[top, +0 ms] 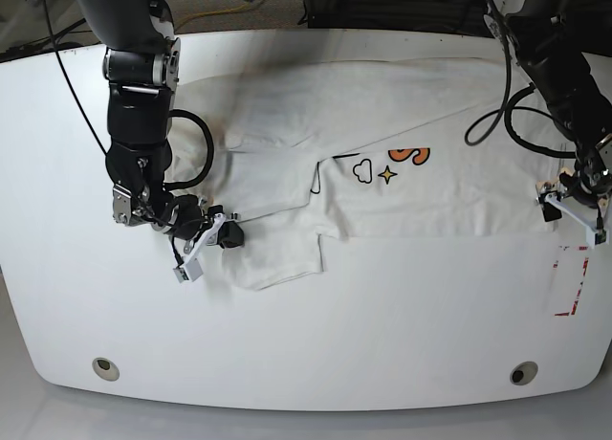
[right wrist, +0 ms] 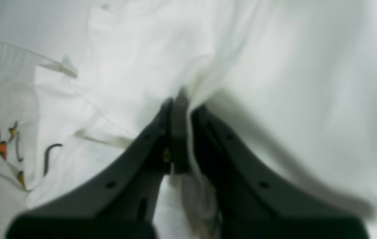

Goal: Fold the T-shirt properly
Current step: 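Lower the left gripper onto the T-shirt hem and grasp it, then lift the T-shirt with both grippers and fold it lengthwise over itself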

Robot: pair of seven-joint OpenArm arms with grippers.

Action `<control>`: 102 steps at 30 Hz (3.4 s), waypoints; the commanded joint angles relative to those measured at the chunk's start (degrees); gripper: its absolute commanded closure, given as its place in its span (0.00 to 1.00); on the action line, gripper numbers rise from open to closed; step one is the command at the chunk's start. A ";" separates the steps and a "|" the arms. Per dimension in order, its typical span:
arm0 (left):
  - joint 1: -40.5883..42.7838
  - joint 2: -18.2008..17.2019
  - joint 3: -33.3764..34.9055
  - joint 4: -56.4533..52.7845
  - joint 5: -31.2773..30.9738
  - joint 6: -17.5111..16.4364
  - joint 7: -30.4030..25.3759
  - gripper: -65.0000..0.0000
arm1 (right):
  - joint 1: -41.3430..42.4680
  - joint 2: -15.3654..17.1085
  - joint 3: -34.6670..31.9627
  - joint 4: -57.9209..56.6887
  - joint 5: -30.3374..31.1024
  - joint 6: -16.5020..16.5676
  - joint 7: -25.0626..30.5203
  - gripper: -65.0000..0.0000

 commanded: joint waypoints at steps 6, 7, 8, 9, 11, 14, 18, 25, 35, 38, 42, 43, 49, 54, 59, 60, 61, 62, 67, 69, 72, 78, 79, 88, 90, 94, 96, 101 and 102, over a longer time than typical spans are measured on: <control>-7.24 -5.02 1.00 -17.69 -0.42 -2.05 -9.75 0.19 | 1.77 0.45 0.12 1.18 1.44 0.56 1.23 0.96; -8.03 -5.11 2.41 -19.98 -0.42 -3.45 -10.72 0.19 | 1.77 0.36 0.12 1.18 1.44 0.56 1.23 0.96; -8.38 -5.28 3.46 -21.21 -0.51 -4.42 -11.07 0.19 | 1.77 0.36 0.12 1.18 1.44 0.56 1.23 0.96; -8.47 -5.72 4.34 -22.00 -0.59 -5.30 -11.25 0.19 | 1.77 0.36 0.12 1.18 1.44 0.56 1.23 0.96; -8.74 -5.81 5.93 -23.15 -0.59 -7.06 -11.34 0.19 | 1.77 0.27 0.12 1.18 1.44 0.56 1.23 0.96; -8.74 -5.72 7.07 -22.97 -0.68 -9.17 -11.34 0.20 | 1.85 0.09 0.12 1.18 1.44 0.56 1.23 0.96; -8.56 -3.97 7.60 -23.06 -0.68 -11.63 -11.25 0.21 | 1.85 0.09 0.12 1.18 1.44 0.56 1.23 0.96; -8.65 -3.79 7.60 -22.97 -0.68 -15.59 -10.46 0.36 | 1.77 0.09 0.12 1.27 1.53 0.56 1.23 0.96; -7.86 -3.70 7.68 -13.04 -0.59 -15.67 -5.53 0.17 | 0.01 0.27 0.30 6.89 1.53 0.56 -0.79 0.96; -8.30 -3.70 9.09 -13.04 -0.59 -15.50 -5.27 0.15 | -0.26 0.18 0.30 7.95 1.53 0.56 -0.88 0.96; -8.30 -3.61 9.35 -13.12 -0.68 -15.59 -4.92 0.15 | -0.26 0.01 0.30 7.95 1.53 0.56 -0.88 0.96; -8.30 -3.61 9.35 -13.39 -0.68 -15.67 -4.92 0.15 | -0.26 0.01 0.30 7.95 1.53 0.56 -0.88 0.96; -8.21 -3.97 7.07 -16.38 -3.50 -15.76 -5.36 0.15 | -0.26 0.01 0.39 7.95 1.53 0.56 -0.88 0.96; -7.86 -7.31 3.64 -16.73 -10.70 -15.76 -4.92 0.15 | -0.43 0.01 0.39 7.95 1.53 0.56 -0.88 0.96; -7.77 -8.10 4.61 -16.82 -15.36 -15.85 -5.18 0.15 | -1.05 0.01 0.39 7.95 1.53 0.56 -0.79 0.96; -7.77 -8.10 4.61 -16.82 -15.63 -15.85 -5.18 0.15 | -1.14 -0.08 0.39 7.95 1.53 0.56 -0.79 0.96; -7.77 -8.10 4.61 -16.90 -15.72 -15.85 -5.18 0.15 | -1.14 -0.08 0.39 7.95 1.53 0.56 -0.79 0.96; -7.77 -8.10 4.61 -17.43 -15.72 -15.85 -5.18 0.15 | -1.14 -0.08 0.39 7.95 1.53 0.56 -0.71 0.96; -8.47 -8.10 4.69 -24.11 -16.07 -15.85 -5.89 0.15 | -1.14 -0.08 0.39 7.95 1.53 0.56 -0.71 0.96; -8.82 -8.01 4.69 -25.08 -15.72 -15.50 -7.73 0.15 | -1.14 -0.08 0.39 7.95 1.53 0.56 -0.71 0.96; -8.30 -8.01 5.31 -25.17 -15.63 -15.41 -8.70 0.15 | -1.14 -0.08 0.39 7.95 1.53 0.56 -0.71 0.96; -8.30 -8.10 9.71 -25.26 -15.80 -14.71 -9.05 0.15 | -1.14 0.01 0.39 7.95 1.53 0.56 -0.71 0.96; -8.38 -8.10 9.79 -25.26 -15.80 -14.71 -9.05 0.15 | -1.14 0.01 0.39 7.95 1.53 0.56 -0.71 0.96; -8.82 -5.11 11.29 -25.26 -15.72 -14.44 -10.81 0.56 | -0.87 -0.08 0.39 7.86 1.26 0.56 -0.53 0.96; -8.82 -5.02 11.29 -25.26 -15.28 -12.42 -13.45 0.88 | -0.70 -0.08 0.39 7.86 1.26 0.56 -0.44 0.96; -8.47 -4.84 11.82 -24.73 -13.25 -6.53 -15.91 0.99 | -0.61 0.01 0.30 7.86 1.18 0.56 -0.44 0.97; -8.56 -4.84 11.73 -24.73 -13.34 -6.53 -15.82 1.00 | -0.61 0.27 0.30 7.86 1.18 0.56 -0.44 0.97; -8.30 -5.11 11.64 -20.51 -13.34 -6.62 -15.56 1.00 | 0.36 0.45 0.30 8.30 1.53 0.56 -0.88 1.00; -8.21 -5.11 11.64 -18.75 -13.25 -6.62 -15.38 1.00 | 0.62 0.45 0.30 8.83 1.53 0.56 -0.97 1.00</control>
